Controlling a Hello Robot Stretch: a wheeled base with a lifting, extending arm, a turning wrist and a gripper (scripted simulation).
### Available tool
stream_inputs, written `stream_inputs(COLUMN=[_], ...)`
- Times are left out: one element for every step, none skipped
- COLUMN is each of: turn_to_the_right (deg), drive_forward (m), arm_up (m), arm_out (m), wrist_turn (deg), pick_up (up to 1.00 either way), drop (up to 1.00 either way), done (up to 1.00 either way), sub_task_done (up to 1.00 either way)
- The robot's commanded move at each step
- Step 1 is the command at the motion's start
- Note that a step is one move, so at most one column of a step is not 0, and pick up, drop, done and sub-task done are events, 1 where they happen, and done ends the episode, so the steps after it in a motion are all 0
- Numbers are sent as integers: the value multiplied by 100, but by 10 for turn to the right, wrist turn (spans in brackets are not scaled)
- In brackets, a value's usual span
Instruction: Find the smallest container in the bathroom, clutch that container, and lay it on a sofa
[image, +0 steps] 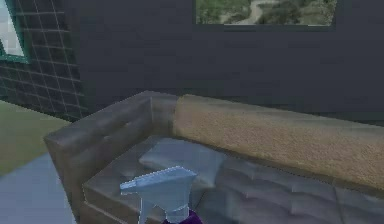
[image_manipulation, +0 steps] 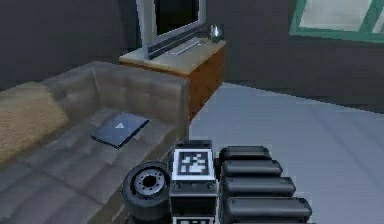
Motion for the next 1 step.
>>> stream_inputs(turn_to_the_right=[60], drive_forward=[0], arm_up=[0], arm_out=[0], wrist_turn=[0], pick_up=[0], drop=[0], done=[0], sub_task_done=[0])
